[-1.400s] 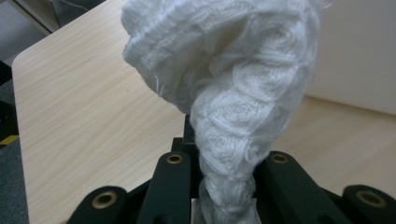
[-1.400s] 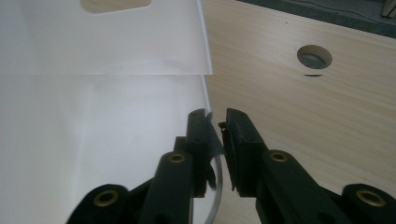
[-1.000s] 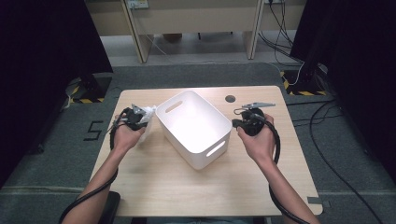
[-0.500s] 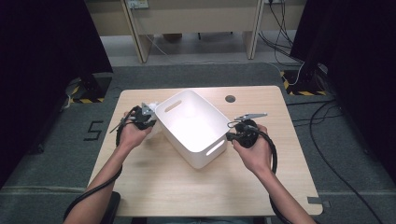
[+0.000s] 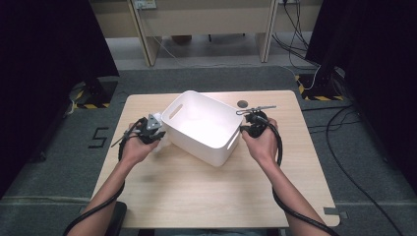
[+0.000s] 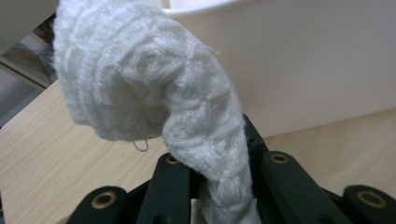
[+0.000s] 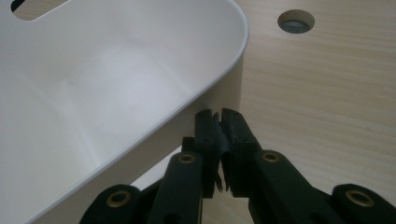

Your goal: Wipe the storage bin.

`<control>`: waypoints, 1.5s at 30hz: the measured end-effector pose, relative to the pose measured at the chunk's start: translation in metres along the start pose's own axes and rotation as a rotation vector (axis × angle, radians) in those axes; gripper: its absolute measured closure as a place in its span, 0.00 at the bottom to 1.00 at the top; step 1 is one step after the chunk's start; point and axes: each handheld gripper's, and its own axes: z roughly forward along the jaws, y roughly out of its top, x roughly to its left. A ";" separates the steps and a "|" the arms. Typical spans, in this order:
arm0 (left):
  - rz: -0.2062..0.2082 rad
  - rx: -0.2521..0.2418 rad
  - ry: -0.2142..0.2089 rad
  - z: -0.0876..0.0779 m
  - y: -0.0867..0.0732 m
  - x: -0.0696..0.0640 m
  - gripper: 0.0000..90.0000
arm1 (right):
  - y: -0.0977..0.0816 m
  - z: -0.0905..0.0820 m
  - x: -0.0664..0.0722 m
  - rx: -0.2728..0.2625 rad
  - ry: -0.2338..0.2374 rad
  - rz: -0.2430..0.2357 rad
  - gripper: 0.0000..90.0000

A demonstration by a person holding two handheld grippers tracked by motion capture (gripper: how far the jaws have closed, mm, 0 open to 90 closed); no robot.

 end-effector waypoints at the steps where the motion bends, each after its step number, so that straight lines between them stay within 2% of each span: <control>1: 0.008 -0.001 0.001 -0.001 0.000 -0.003 0.87 | -0.001 0.000 0.000 -0.002 0.005 -0.003 0.93; 2: 0.008 -0.001 0.001 -0.001 0.000 -0.003 0.87 | -0.002 0.000 0.000 0.000 0.013 0.001 0.93; 4: 0.029 -0.011 -0.019 -0.003 0.001 -0.015 0.87 | -0.005 -0.004 0.001 -0.007 0.032 0.002 0.91; 6: 0.036 -0.017 -0.027 -0.003 0.003 -0.019 0.87 | -0.008 -0.008 0.004 -0.018 0.053 0.002 0.88; 8: 0.030 -0.009 -0.013 -0.005 0.005 -0.020 0.87 | -0.011 -0.015 0.006 -0.026 0.070 0.008 0.86; 10: 0.008 -0.002 0.013 -0.008 0.003 -0.016 0.87 | -0.015 -0.023 0.007 -0.043 0.070 0.029 0.86; 11: 0.008 -0.002 0.013 -0.008 0.003 -0.016 0.87 | -0.015 -0.023 0.007 -0.043 0.070 0.029 0.86; 12: -0.009 0.013 0.049 -0.009 0.002 -0.010 0.87 | -0.015 -0.026 0.008 -0.053 0.074 0.041 0.84; 14: -0.042 0.029 0.077 -0.010 0.001 -0.001 0.87 | -0.015 -0.034 0.011 -0.072 0.099 0.065 0.81; 15: -0.076 0.039 0.103 -0.010 0.002 0.009 0.87 | -0.013 -0.037 0.015 -0.089 0.107 0.064 0.78; 16: -0.076 0.039 0.103 -0.010 0.002 0.009 0.87 | -0.013 -0.037 0.015 -0.089 0.107 0.064 0.78; 17: -0.102 0.044 0.106 -0.008 0.003 0.015 0.87 | -0.010 -0.038 0.017 -0.096 0.110 0.084 0.76; 20: -0.106 0.043 0.114 -0.006 0.006 0.020 0.87 | -0.005 -0.036 0.019 -0.109 0.112 0.115 0.73; 23: -0.110 0.040 0.111 -0.003 0.009 0.022 0.87 | -0.003 -0.033 0.021 -0.102 0.099 0.114 0.71; 25: -0.101 0.036 0.098 -0.001 0.012 0.019 0.87 | -0.001 -0.026 0.025 -0.057 0.079 0.116 0.70; 28: -0.089 0.037 0.093 -0.001 0.012 0.013 0.87 | 0.000 -0.020 0.026 -0.044 0.048 0.099 0.69; 31: -0.082 0.034 0.090 -0.002 0.011 0.009 0.87 | 0.003 -0.019 0.025 -0.031 0.047 0.108 0.70; 34: -0.073 0.035 0.084 -0.005 0.011 0.006 0.87 | 0.007 -0.016 0.023 0.003 0.062 0.142 0.71; 40: -0.042 0.047 0.094 -0.019 0.006 -0.010 0.87 | 0.021 -0.007 0.021 0.022 0.016 0.127 0.78; 43: -0.029 0.048 0.077 -0.028 0.004 -0.024 0.86 | 0.030 -0.001 0.017 0.023 -0.010 0.131 0.83; 45: -0.037 0.045 0.064 -0.033 0.003 -0.033 0.86 | 0.035 0.004 0.015 0.013 -0.032 0.131 0.86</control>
